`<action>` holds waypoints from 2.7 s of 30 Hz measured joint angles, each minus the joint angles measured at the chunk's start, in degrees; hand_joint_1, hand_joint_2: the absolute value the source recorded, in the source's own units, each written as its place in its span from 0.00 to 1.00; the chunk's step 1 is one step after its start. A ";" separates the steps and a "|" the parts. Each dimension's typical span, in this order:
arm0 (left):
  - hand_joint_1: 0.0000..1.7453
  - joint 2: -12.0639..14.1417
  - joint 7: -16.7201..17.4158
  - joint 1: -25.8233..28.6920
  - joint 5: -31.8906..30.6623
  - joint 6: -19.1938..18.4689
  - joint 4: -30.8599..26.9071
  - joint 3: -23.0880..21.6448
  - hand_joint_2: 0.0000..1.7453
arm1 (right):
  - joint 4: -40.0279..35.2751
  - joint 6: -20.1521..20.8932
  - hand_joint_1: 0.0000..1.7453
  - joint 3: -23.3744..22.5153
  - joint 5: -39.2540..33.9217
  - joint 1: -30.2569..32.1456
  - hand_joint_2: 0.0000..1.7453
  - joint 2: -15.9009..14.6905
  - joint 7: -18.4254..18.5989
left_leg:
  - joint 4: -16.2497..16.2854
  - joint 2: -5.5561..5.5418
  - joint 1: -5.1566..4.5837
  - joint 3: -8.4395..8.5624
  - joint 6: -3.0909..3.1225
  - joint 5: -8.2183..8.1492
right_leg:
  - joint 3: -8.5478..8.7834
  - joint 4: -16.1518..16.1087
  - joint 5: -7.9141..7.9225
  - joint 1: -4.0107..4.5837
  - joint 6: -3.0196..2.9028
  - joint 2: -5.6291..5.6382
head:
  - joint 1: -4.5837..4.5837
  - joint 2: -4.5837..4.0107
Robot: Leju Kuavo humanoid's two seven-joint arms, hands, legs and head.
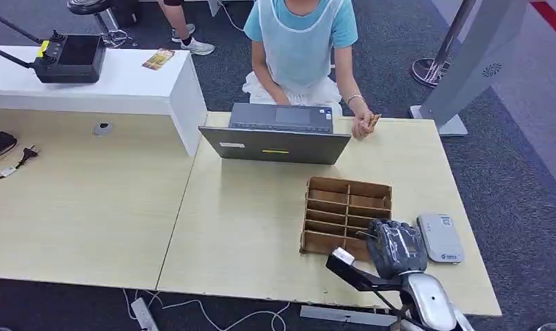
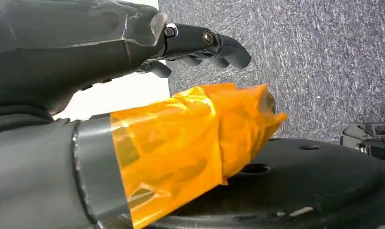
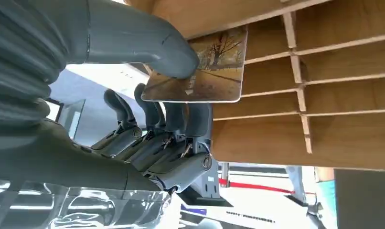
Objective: Pass the card to the sensor for recognition and then transmit it.
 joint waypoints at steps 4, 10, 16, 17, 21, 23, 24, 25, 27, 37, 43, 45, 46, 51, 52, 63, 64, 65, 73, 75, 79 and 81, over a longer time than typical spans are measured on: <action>0.00 0.00 -0.15 0.00 -0.02 -0.02 0.00 0.00 0.00 | -0.28 -0.39 0.92 -0.04 -0.15 0.08 1.00 0.17 -0.65 | 0.00 0.00 0.00 0.00 0.00 0.00 | 0.00 0.00 0.00 0.00 0.00 0.00 | 0.00 0.00; 0.00 0.00 -0.24 0.00 -0.02 -0.02 0.00 0.00 0.00 | -0.66 -0.87 0.97 -0.09 -1.14 0.14 1.00 0.20 -2.05 | 0.00 0.00 0.00 0.00 0.00 0.00 | 0.00 0.00 0.00 0.00 0.00 0.00 | 0.00 0.00; 0.00 0.00 -0.24 0.00 -0.11 -0.02 0.00 0.00 0.00 | -1.95 -1.38 0.99 0.00 -2.27 0.46 1.00 0.20 -3.41 | 0.00 0.00 0.00 0.00 0.00 0.00 | 0.00 0.00 0.00 0.00 0.00 0.00 | 0.00 0.00; 0.00 0.00 -0.24 0.00 -0.11 -0.02 0.00 0.02 0.00 | -2.14 -1.44 0.98 0.02 -2.40 0.49 1.00 0.20 -3.56 | 0.00 0.00 0.00 0.00 0.00 0.00 | 0.00 0.00 0.00 0.00 0.00 0.00 | 0.00 0.00; 0.00 0.00 -0.24 0.00 -0.37 -0.02 0.00 0.02 0.00 | -2.93 -2.14 0.99 0.07 -2.47 0.80 1.00 0.20 -3.89 | 0.00 0.00 0.00 0.00 0.00 0.00 | 0.00 0.00 0.00 0.00 0.00 0.00 | 0.02 0.00; 0.00 0.00 -0.24 0.00 -0.48 0.00 0.00 0.02 0.00 | -3.19 -2.27 0.97 0.07 -2.40 0.84 1.00 0.20 -3.89 | 0.00 0.01 0.00 0.00 0.00 0.00 | 0.00 0.00 0.00 0.00 0.00 0.02 | 0.00 0.00; 0.00 0.00 -0.24 0.00 -0.52 0.00 0.00 0.00 0.00 | -3.30 -2.27 0.99 0.07 -2.38 0.87 1.00 0.20 -3.89 | 0.00 0.01 0.00 0.00 0.00 0.00 | 0.00 0.00 0.00 0.00 0.00 0.02 | 0.02 0.00; 0.00 0.00 -0.24 0.00 -0.57 0.00 0.00 0.00 0.00 | -3.41 -2.29 0.99 0.07 -2.38 0.89 1.00 0.20 -3.89 | 0.00 0.01 0.00 0.00 0.00 0.00 | 0.00 0.00 0.00 0.00 0.00 0.01 | 0.02 0.00; 0.00 0.00 -0.24 0.00 -0.59 0.02 0.00 0.00 0.00 | -3.65 -2.49 0.98 0.07 -2.38 0.95 1.00 0.20 -3.89 | 0.00 0.01 0.00 0.00 0.00 0.00 | 0.00 0.00 0.00 0.00 0.00 0.01 | 0.00 0.00; 0.00 0.00 -0.24 0.00 -0.61 0.07 0.00 0.00 0.00 | -4.17 -3.02 1.00 0.07 -2.36 0.97 1.00 0.20 -3.89 | 0.00 0.01 0.00 0.00 0.00 0.00 | 0.00 0.00 0.00 0.00 0.00 0.01 | 0.00 0.00; 0.00 0.00 -0.24 0.00 -0.44 0.18 0.00 0.02 0.00 | -4.57 -3.78 1.00 -0.04 -3.37 0.99 1.00 0.20 -4.46 | 0.00 0.01 0.00 0.00 0.00 0.00 | 0.00 0.00 0.00 0.00 0.00 0.01 | 0.02 0.00; 0.00 0.00 -0.26 0.00 -0.33 0.24 0.00 0.02 0.00 | -4.92 -4.17 1.00 -0.18 -5.73 1.00 1.00 0.20 -5.75 | 0.00 0.01 0.00 0.01 0.00 0.00 | 0.00 0.00 0.00 0.00 0.00 0.01 | 0.02 0.00; 0.00 0.00 -0.37 0.00 -0.18 0.26 0.00 0.02 0.00 | -5.24 -4.13 1.00 -0.37 -7.80 1.04 1.00 0.20 -6.66 | 0.00 0.01 0.00 0.01 0.00 0.00 | 0.00 0.00 0.00 0.00 0.00 0.01 | 0.00 0.00; 0.00 0.00 -0.74 0.00 0.26 0.33 0.00 0.22 0.00 | -6.75 -4.52 1.00 -1.40 -11.72 1.60 1.00 0.20 -8.46 | 0.00 0.00 0.00 0.00 0.00 0.00 | 0.00 0.00 0.00 0.00 0.00 0.01 | 0.00 0.00; 0.00 0.00 -0.76 0.01 0.26 0.39 0.00 0.28 0.00 | -7.17 -4.74 1.00 -1.62 -12.28 1.81 1.00 0.20 -8.63 | 0.00 0.00 0.00 0.00 0.00 0.00 | 0.00 0.00 0.00 0.00 0.00 0.01 | 0.02 0.00; 0.00 0.00 -1.31 0.00 0.50 0.63 0.00 0.96 0.00 | -9.59 -5.99 1.00 -3.71 -16.19 3.00 1.00 0.20 -11.58 | 0.00 0.01 0.00 0.00 0.00 0.00 | 0.00 0.00 0.00 0.00 0.00 0.01 | 0.00 0.00; 0.00 0.00 -1.36 0.00 0.57 0.63 0.00 0.98 0.00 | -9.70 -6.08 1.00 -3.78 -16.70 3.01 1.00 0.20 -11.93 | 0.00 0.01 0.00 0.01 0.00 0.00 | 0.00 0.00 0.00 0.00 0.00 0.01 | 0.00 0.00; 0.00 0.00 -1.38 0.01 0.59 0.66 0.00 0.98 0.00 | -9.86 -6.12 1.00 -3.85 -17.09 3.00 1.00 0.20 -12.35 | 0.00 0.01 0.00 0.01 0.00 0.00 | 0.00 0.00 0.00 0.00 0.00 0.01 | 0.02 0.00; 0.00 0.00 -1.57 0.00 0.59 1.01 0.00 1.33 0.00 | -11.04 -6.23 1.00 -3.85 -21.51 1.85 1.00 0.20 -16.15 | 0.00 0.01 0.00 0.00 0.00 0.00 | 0.00 0.00 0.00 0.00 0.00 0.02 | 0.02 0.00; 0.00 0.00 -1.62 0.00 0.63 1.03 0.00 1.36 0.00 | -11.23 -6.16 1.00 -3.85 -22.57 1.14 1.00 0.20 -16.83 | 0.00 0.01 0.00 -0.01 0.00 0.00 | 0.01 0.00 0.00 0.00 0.00 0.01 | 0.00 0.00; 0.00 0.00 -1.99 -0.01 0.85 1.11 0.00 1.40 0.00 | -11.45 -5.07 1.00 -3.69 -26.90 -1.09 1.00 0.20 -19.32 | 0.00 0.02 0.00 0.00 0.00 0.00 | 0.01 0.00 0.01 0.00 0.00 0.02 | 0.00 0.00; 0.00 0.02 -2.14 0.00 0.87 1.11 0.00 1.42 0.00 | -11.47 -4.78 1.00 -3.54 -28.68 -2.32 1.00 0.20 -20.31 | 0.00 0.01 0.00 0.00 0.00 0.01 | 0.01 0.00 0.01 0.00 -0.01 0.02 | 0.02 0.00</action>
